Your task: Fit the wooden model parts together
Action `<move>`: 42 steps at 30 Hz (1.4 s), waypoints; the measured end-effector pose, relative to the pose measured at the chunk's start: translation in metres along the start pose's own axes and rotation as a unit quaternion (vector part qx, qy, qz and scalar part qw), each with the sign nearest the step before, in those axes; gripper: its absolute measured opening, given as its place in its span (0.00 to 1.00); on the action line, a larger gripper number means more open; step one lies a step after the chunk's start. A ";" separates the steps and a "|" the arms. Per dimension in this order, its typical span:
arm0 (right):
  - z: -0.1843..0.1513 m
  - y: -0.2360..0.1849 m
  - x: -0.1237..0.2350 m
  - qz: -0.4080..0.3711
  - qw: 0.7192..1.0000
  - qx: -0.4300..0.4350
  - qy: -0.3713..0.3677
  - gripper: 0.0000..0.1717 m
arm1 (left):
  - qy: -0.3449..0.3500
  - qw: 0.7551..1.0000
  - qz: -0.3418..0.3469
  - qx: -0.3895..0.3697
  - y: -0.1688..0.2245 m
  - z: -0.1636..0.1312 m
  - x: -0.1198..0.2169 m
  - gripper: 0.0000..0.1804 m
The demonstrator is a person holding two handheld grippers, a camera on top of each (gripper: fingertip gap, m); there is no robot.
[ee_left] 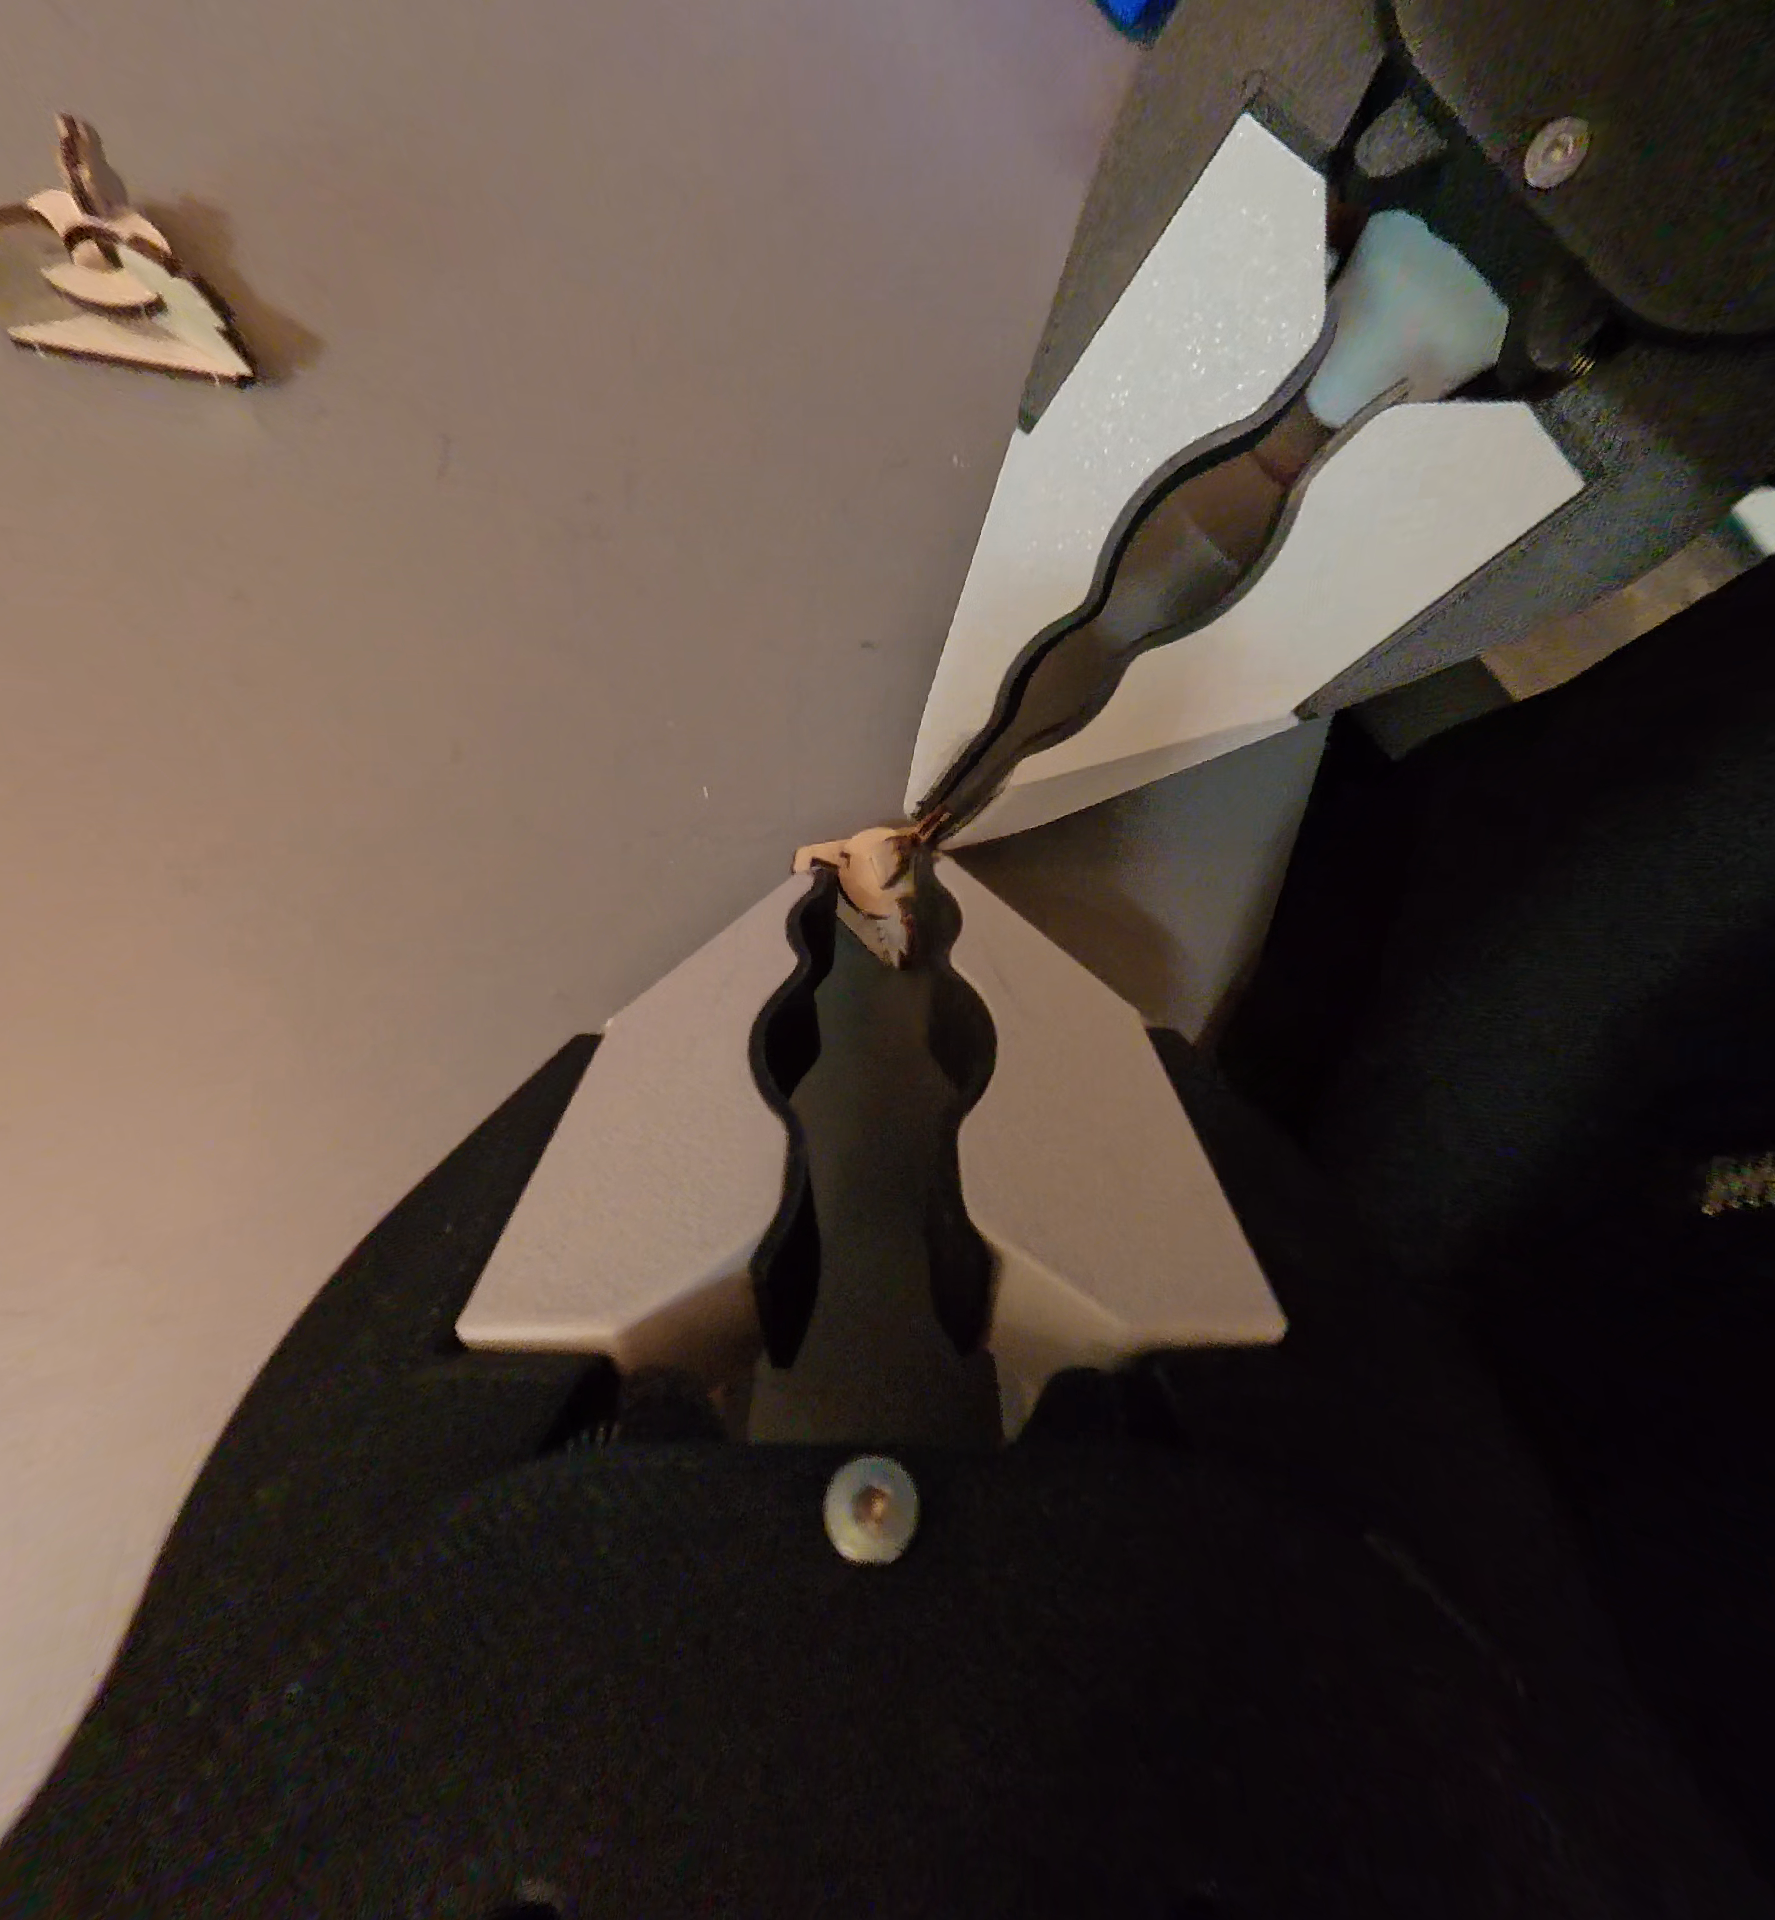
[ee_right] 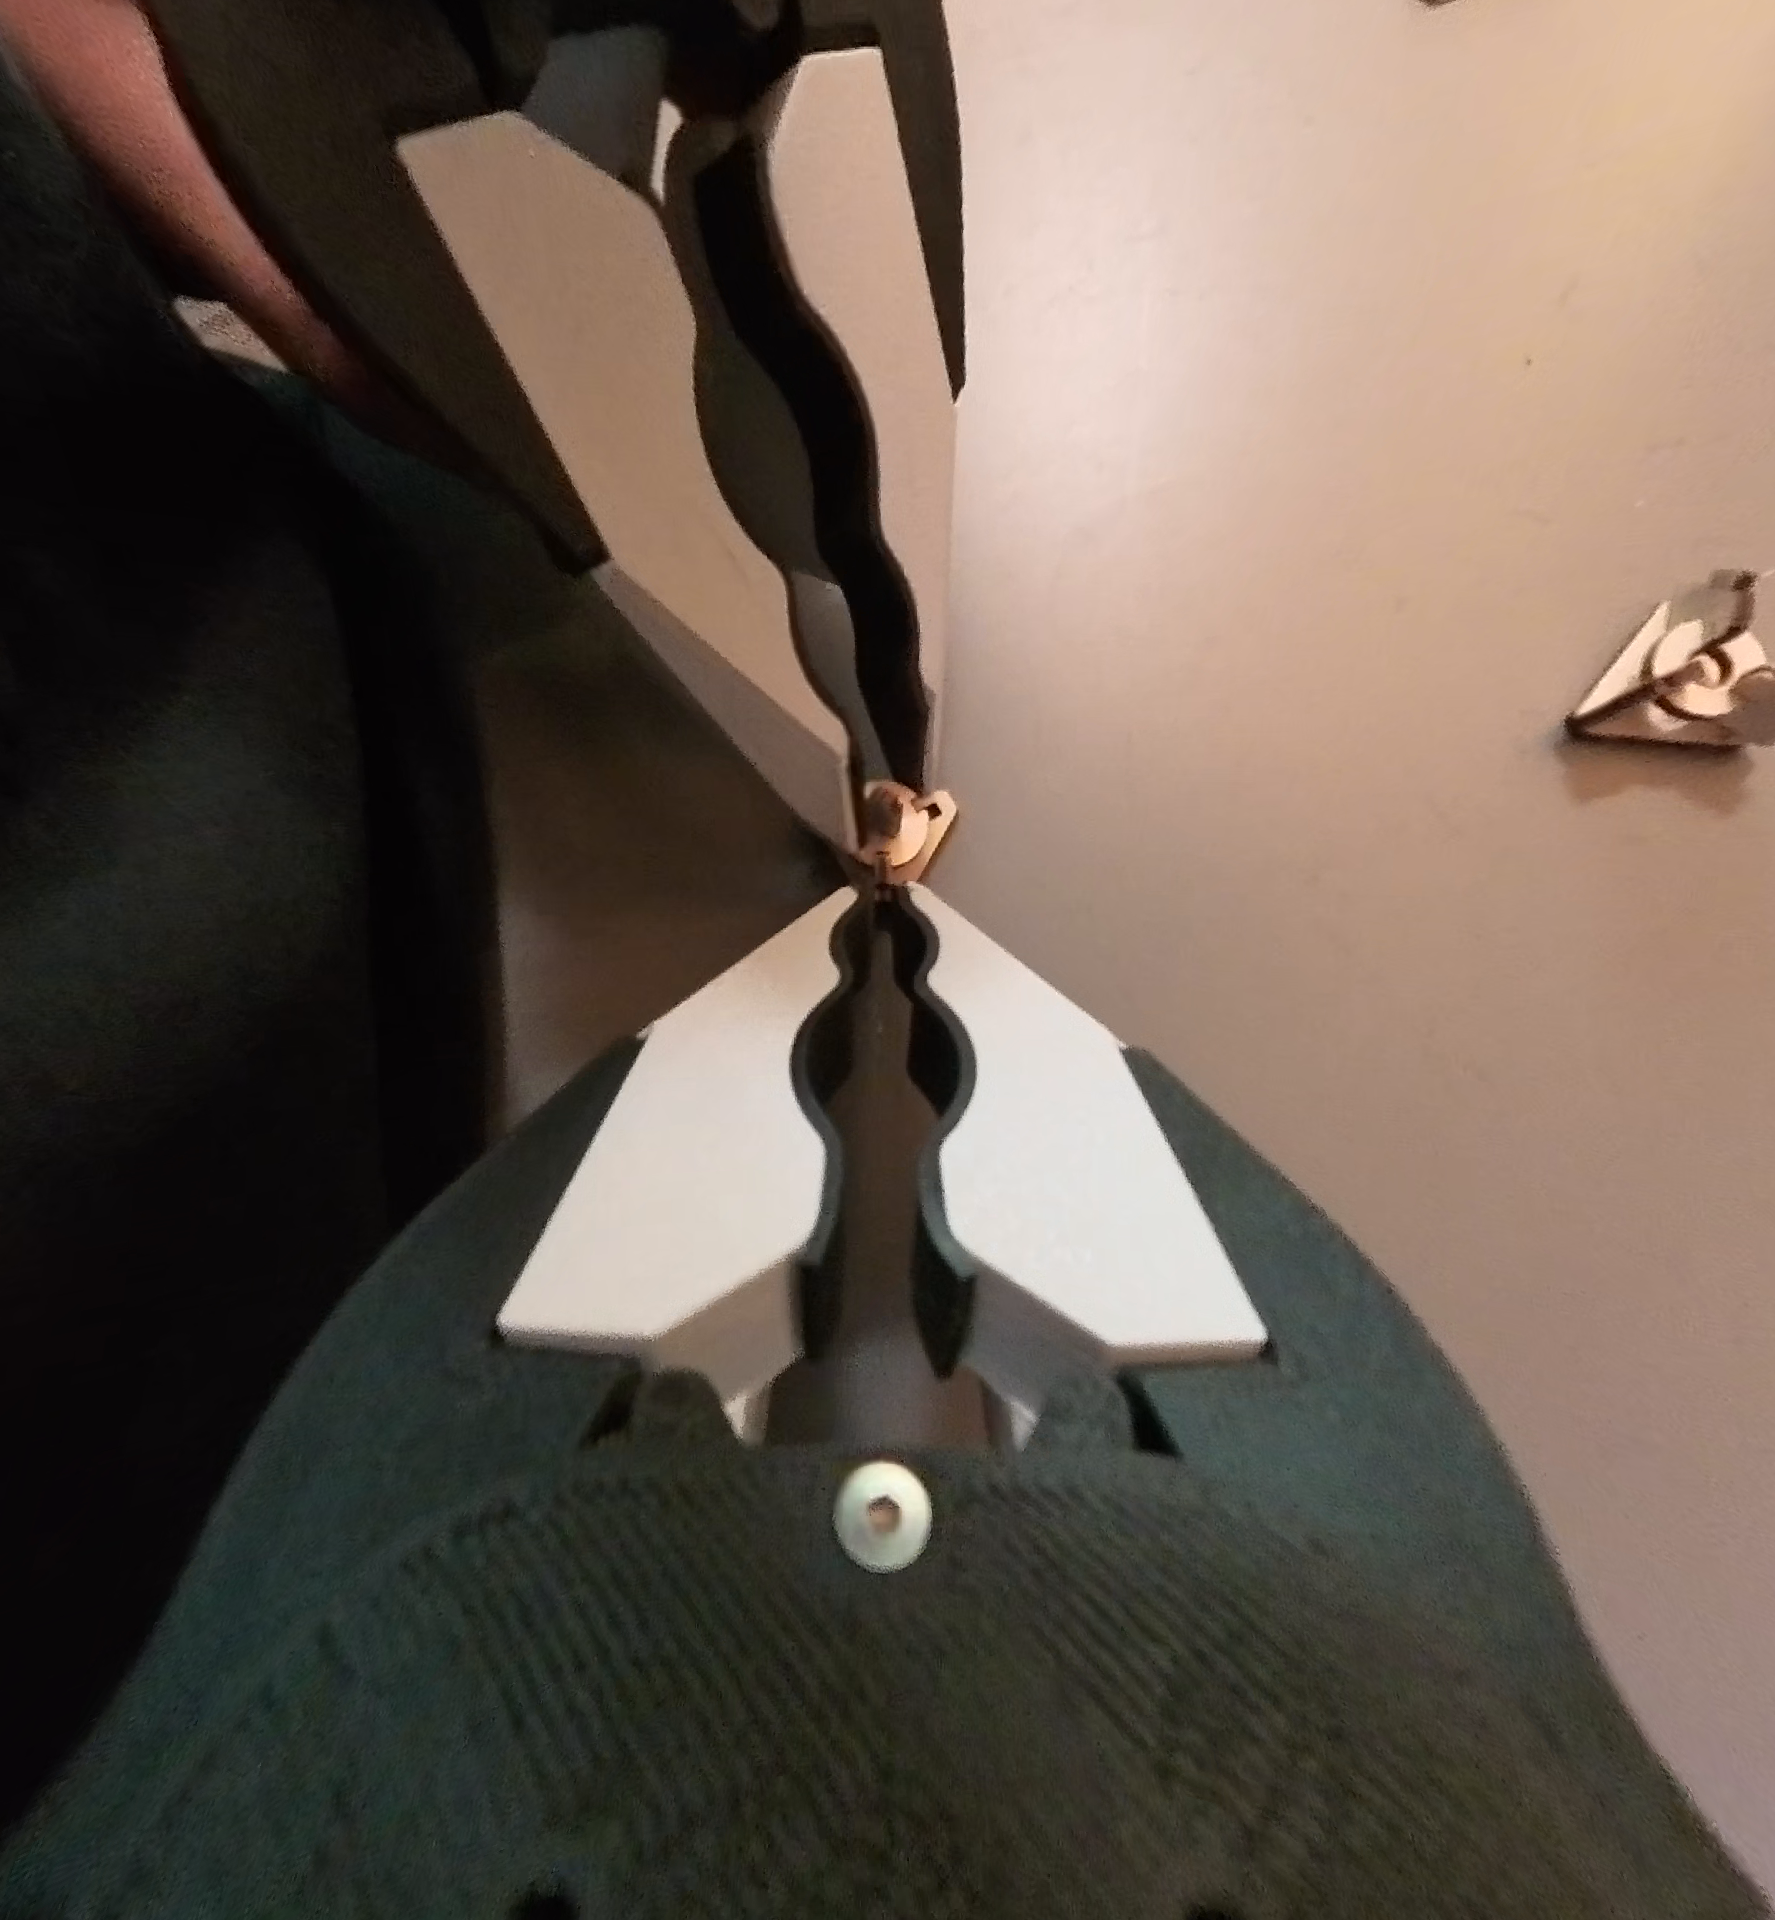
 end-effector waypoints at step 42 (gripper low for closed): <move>0.013 0.003 -0.002 -0.047 0.997 0.002 -0.061 0.07 | 0.007 0.999 -0.013 0.033 -0.002 -0.008 0.013 0.02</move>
Point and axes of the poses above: each gripper's, where its closed fingertips meet, x back along the fingers, z out of its top, y = z × x across the jaws, the point moved 3 cm from there along x, back along the fingers, and after that the axes turned 14 degrees about z, right-handed, at the moved point
